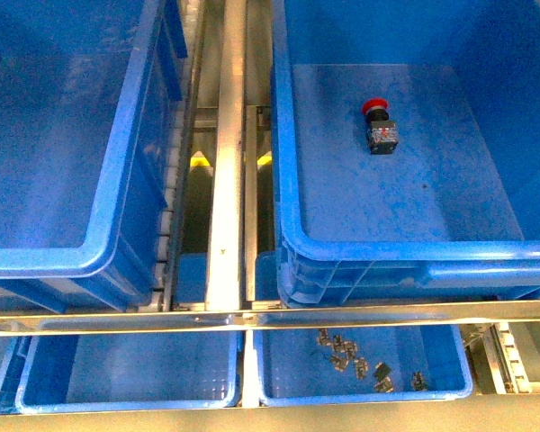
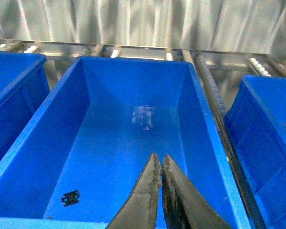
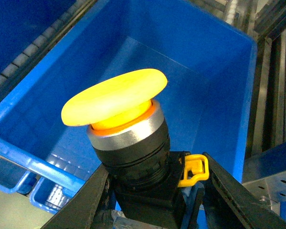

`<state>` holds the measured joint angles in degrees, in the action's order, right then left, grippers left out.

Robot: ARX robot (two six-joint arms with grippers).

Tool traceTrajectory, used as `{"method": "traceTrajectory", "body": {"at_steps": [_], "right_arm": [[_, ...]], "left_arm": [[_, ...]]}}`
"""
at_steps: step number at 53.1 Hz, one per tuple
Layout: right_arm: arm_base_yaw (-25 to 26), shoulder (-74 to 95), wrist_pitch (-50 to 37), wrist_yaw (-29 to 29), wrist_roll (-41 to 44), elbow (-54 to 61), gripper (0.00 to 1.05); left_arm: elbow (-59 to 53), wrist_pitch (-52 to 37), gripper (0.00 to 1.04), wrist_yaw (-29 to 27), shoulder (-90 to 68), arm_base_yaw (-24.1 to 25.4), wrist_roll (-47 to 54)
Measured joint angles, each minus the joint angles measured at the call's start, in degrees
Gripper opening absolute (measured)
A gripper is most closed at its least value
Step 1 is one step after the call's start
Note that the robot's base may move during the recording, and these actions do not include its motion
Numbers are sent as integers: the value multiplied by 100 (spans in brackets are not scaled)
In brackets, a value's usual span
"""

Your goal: Pick red and yellow buttons and place in box

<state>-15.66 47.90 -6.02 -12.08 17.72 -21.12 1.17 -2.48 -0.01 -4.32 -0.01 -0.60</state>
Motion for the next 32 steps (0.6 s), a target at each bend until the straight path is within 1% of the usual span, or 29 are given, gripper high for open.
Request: {"method": "traceTrajectory", "body": {"at_steps": [2, 10, 24, 28, 32], "right_arm": [[-22, 9, -2, -26, -11, 0, 41], [-114, 59, -31, -87, -44, 0, 41], [-120, 125, -31, -155, -122, 0, 41], [-116, 168, -33, -166, -166, 0, 41], [-74, 238, -81, -160, -166, 7, 41]], "left_arm": [[0, 210, 3, 0, 245, 0, 0], [0, 249, 3, 0, 343, 0, 0], [0, 251, 3, 0, 348, 0, -2], [0, 249, 19, 0, 348, 0, 0], [0, 249, 30, 0, 348, 0, 0]]}}
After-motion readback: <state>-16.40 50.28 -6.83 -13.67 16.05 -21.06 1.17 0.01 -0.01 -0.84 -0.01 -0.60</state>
